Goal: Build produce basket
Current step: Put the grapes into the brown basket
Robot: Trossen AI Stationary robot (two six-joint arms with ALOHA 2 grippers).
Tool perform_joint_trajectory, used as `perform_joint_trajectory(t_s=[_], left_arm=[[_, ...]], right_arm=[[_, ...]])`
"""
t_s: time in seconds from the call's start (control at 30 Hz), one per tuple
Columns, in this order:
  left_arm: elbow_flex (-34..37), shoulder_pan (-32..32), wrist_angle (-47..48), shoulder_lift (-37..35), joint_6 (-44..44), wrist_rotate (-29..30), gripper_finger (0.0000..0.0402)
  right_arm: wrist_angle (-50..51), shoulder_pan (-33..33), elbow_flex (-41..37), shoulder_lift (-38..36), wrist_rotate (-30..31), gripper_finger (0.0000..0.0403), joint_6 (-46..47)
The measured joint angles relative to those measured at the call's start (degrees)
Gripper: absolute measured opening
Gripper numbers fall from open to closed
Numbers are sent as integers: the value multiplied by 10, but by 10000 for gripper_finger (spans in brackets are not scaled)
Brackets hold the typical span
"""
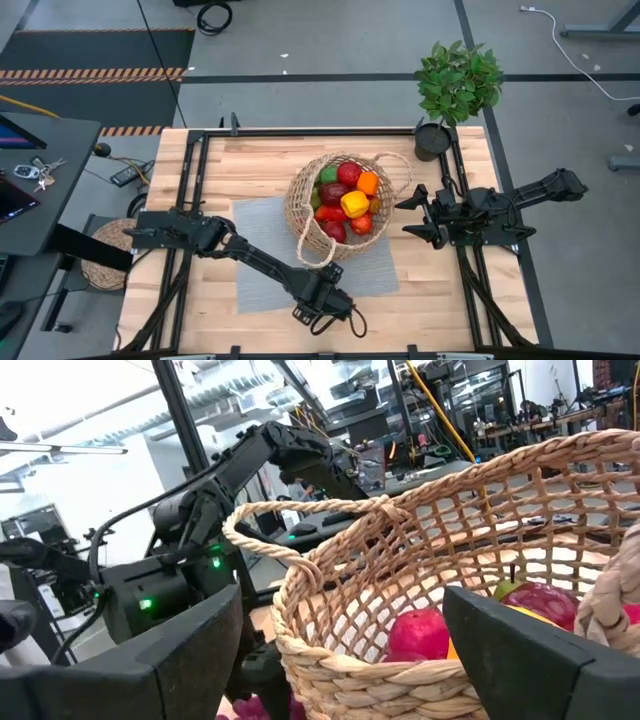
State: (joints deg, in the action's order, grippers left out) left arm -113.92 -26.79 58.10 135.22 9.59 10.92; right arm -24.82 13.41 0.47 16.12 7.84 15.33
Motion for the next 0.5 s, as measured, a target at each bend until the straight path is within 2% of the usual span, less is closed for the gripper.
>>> perform_joint_trajectory(t_s=[0.3,0.5], left_arm=[[0,6,15,6,1,-3,367],[0,6,14,6,1,-4,312]], right_arm=[[0,0,0,0,0,348,0],[0,0,0,0,0,348,0]])
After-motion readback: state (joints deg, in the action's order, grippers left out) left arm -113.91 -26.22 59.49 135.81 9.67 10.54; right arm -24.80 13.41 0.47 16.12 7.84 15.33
